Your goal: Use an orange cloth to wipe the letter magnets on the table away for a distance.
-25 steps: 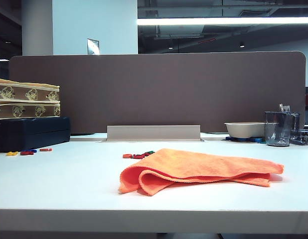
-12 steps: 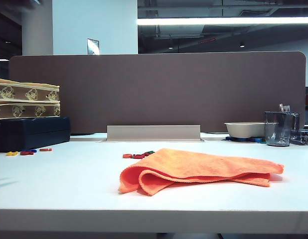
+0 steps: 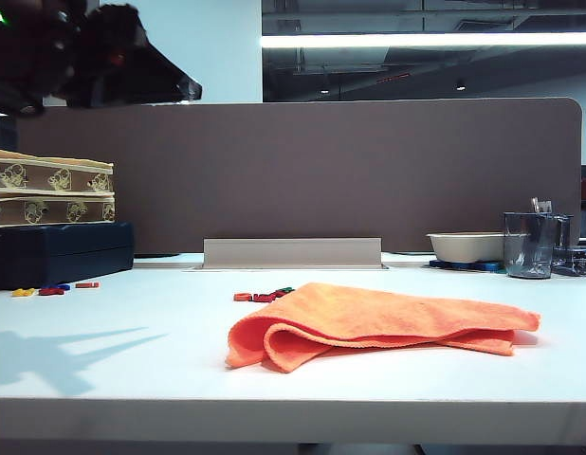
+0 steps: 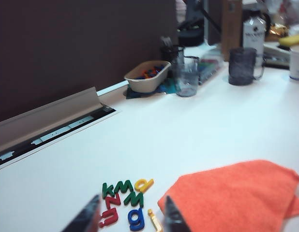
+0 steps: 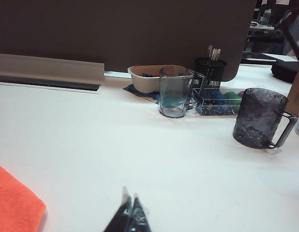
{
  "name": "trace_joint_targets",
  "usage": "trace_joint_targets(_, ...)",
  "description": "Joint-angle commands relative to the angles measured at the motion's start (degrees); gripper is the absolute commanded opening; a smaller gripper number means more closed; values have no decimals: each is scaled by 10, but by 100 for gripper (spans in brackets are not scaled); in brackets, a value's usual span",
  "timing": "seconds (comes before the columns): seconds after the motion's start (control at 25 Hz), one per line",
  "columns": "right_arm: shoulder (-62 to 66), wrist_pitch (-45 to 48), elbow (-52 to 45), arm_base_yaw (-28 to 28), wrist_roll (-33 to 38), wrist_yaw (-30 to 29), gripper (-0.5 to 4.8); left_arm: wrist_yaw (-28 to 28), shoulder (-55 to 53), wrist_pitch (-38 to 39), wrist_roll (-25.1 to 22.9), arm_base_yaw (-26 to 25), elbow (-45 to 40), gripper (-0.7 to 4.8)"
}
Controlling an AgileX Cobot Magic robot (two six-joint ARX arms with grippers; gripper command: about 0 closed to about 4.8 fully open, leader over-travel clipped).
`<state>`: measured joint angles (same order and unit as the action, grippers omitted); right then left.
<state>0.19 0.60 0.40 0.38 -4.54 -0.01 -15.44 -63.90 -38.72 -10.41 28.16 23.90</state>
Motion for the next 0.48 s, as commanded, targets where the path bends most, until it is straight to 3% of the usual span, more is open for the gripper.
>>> trace_joint_targets(0.04,-2,9,-4,0,1,0,-5,-2,-22,-65,49,0,2,157)
trace_joint_targets(0.2,-2,9,-4,0,1,0,-5,-2,-49,-112,79,0,2,157)
trace_joint_targets(0.36,-2,9,-4,0,1,0,-5,-2,-63,-113,79,0,3,161)
trace_joint_targets(0.48,-2,9,-4,0,1,0,-5,-4,-77,-108,79,0,14,226)
